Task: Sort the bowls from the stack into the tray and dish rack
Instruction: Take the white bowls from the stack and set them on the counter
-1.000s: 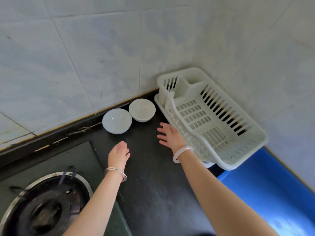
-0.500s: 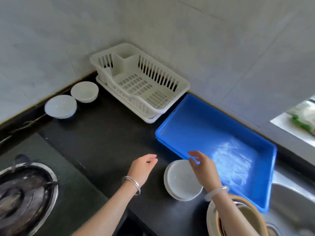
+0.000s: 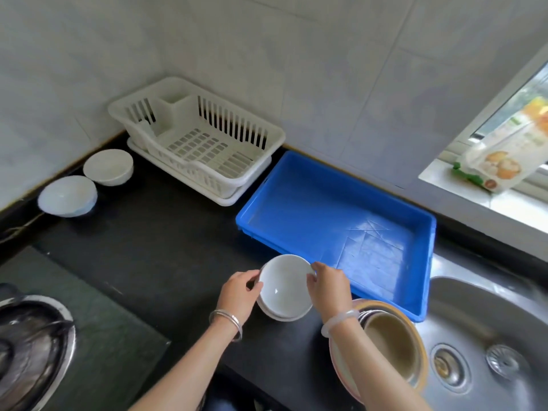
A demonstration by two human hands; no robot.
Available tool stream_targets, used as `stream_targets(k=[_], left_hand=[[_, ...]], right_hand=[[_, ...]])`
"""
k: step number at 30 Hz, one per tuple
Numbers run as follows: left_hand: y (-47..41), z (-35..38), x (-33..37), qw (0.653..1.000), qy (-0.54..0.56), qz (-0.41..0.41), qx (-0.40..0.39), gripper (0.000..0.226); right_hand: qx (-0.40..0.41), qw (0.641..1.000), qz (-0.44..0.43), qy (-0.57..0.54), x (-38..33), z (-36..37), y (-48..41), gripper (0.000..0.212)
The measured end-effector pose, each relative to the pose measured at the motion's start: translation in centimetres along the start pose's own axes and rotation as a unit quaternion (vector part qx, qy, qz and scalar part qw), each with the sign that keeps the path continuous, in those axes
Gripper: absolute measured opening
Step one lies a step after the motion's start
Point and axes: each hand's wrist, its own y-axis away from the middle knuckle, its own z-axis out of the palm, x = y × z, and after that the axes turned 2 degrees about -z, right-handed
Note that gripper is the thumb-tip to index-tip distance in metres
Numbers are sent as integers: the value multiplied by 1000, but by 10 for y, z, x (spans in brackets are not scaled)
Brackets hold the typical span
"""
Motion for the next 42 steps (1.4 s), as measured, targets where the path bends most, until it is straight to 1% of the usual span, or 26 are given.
stream_targets(k=[2,4,7,9,12,14,19,24,28,33,38,42], left_hand=[[0,0,-2,1000,3,-1,-6,36],[0,-1,-3,1000,4,-7,-11,35],[0,-3,-4,1000,6,-13,-22,34],[1,-4,-4,999,7,-15,-28,34],[0,-5,0,1000,-1,-7,-31,34],[0,-5,5,1000,-8,-3,-22,32],[1,-2,19,1000,-6,-4,29,17],[6,-1,28,998,-3,-10,57,11],[5,-5,34,998,9,-10,57,12],[3,-22,37,997,66,-15,48,19],[-6,-58,25,979,188,-60,51,17],[-9,-92,1,962,236,-102,96,23]], right_hand=[[-1,1000,-9,11,-1,-3,2,19],[8,1000,-15,10,-3,-9,5,17],[14,1000,-14,5,-8,-18,9,27],[20,1000,0,-23,-6,-23,10,24],[51,993,39,-96,4,-30,11,22],[72,987,52,-136,11,-34,12,21],[95,974,78,-193,19,-42,16,18],[99,961,92,-239,28,-47,22,18],[100,959,95,-248,30,-50,23,17],[111,947,93,-286,27,-58,23,17],[109,936,56,-329,13,-64,13,11],[73,926,31,-370,-12,-59,1,23]])
